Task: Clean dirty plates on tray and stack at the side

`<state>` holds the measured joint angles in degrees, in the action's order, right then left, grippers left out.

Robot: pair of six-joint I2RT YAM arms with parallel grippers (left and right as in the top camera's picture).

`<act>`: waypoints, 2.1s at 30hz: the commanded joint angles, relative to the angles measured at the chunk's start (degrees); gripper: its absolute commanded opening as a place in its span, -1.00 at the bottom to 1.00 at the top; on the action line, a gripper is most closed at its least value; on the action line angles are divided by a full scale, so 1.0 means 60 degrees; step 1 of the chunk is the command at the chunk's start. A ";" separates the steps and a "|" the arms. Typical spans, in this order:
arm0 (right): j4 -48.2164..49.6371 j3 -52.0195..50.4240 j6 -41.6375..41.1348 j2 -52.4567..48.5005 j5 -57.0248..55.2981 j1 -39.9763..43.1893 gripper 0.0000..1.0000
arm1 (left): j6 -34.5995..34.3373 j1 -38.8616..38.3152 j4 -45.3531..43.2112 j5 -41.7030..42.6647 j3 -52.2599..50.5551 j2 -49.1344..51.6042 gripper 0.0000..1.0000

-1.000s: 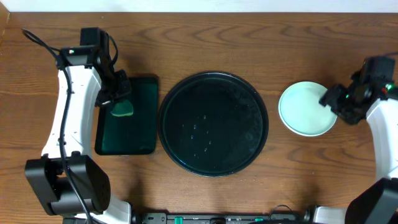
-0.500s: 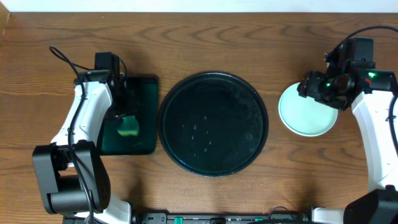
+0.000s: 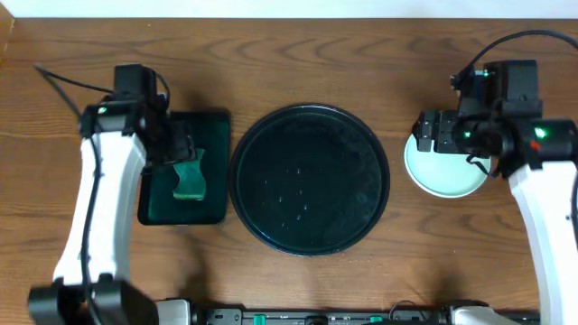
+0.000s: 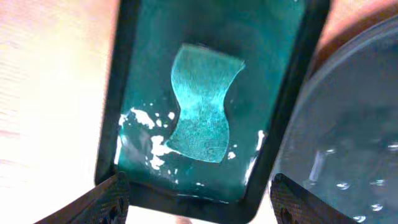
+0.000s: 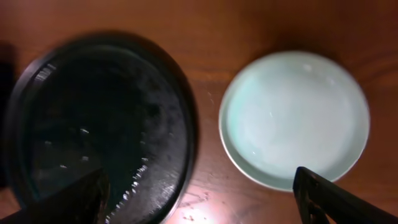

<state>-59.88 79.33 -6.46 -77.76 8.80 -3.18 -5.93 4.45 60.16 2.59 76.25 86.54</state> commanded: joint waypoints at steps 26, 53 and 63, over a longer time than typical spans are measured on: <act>-0.0310 -0.0419 0.1800 0.4375 0.0503 -0.0168 0.98 | 0.0051 0.0007 0.0076 -0.0117 0.0142 -0.0386 0.47; 0.9384 -1.3121 0.3162 1.2721 0.1045 0.0025 0.98 | 0.0055 0.0007 0.0076 -0.0117 0.0142 -0.0386 0.47; 0.9515 -1.3172 0.3158 1.2914 0.1045 0.0015 0.98 | 0.0051 0.0007 0.0076 -0.0117 0.0142 -0.0386 0.48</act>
<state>-3.05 0.64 11.73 -0.82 14.61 -3.46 -5.96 4.45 60.27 2.59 76.49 84.12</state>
